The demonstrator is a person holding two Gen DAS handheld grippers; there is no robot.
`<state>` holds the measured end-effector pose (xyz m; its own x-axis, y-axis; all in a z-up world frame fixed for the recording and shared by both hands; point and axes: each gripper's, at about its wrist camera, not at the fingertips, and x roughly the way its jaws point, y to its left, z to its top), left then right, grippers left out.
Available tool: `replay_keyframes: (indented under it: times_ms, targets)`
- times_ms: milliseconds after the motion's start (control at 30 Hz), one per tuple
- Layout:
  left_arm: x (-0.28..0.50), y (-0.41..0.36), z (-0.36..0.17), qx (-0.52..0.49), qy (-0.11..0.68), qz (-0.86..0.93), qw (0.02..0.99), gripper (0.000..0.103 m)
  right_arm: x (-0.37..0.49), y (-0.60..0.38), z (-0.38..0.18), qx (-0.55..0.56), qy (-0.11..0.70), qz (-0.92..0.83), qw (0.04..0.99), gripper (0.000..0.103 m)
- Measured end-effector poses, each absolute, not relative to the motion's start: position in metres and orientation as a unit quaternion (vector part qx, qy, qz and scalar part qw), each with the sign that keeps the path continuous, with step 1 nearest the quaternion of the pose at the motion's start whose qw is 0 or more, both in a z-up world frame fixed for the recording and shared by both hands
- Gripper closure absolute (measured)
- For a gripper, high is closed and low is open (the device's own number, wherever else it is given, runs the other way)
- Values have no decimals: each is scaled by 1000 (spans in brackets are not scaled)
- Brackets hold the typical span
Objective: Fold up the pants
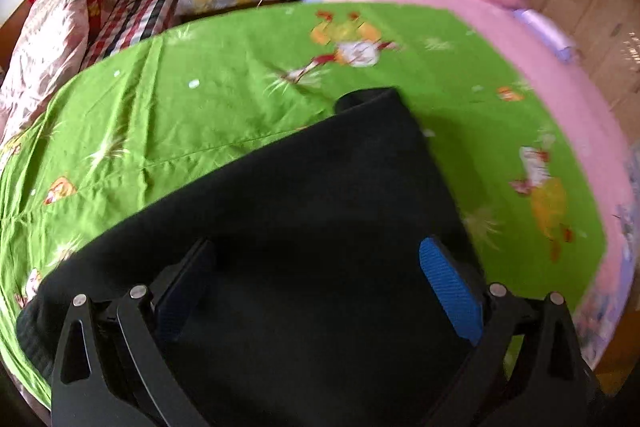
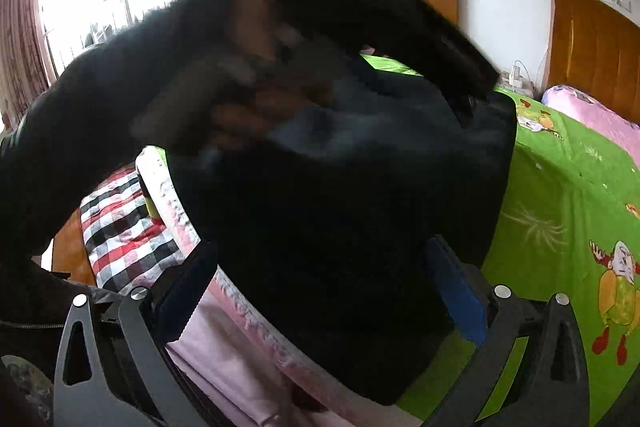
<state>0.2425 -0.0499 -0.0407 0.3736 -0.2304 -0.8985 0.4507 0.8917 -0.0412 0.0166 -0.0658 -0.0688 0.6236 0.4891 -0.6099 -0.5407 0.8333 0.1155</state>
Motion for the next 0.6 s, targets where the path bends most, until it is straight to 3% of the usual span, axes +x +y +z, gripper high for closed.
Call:
replay_keyframes:
  times_ms: [133, 300, 600]
  targets:
    - [241, -42, -28, 93, 503, -195, 837, 2, 18, -83, -56, -30, 320, 283, 904, 4]
    - [192, 18, 25, 57, 414, -155, 895, 2, 60, -126, -29, -3, 302, 271, 914, 4]
    - [172, 121, -18, 8, 462, -75, 884, 2, 230, -142, -64, -15, 404, 150, 902, 4]
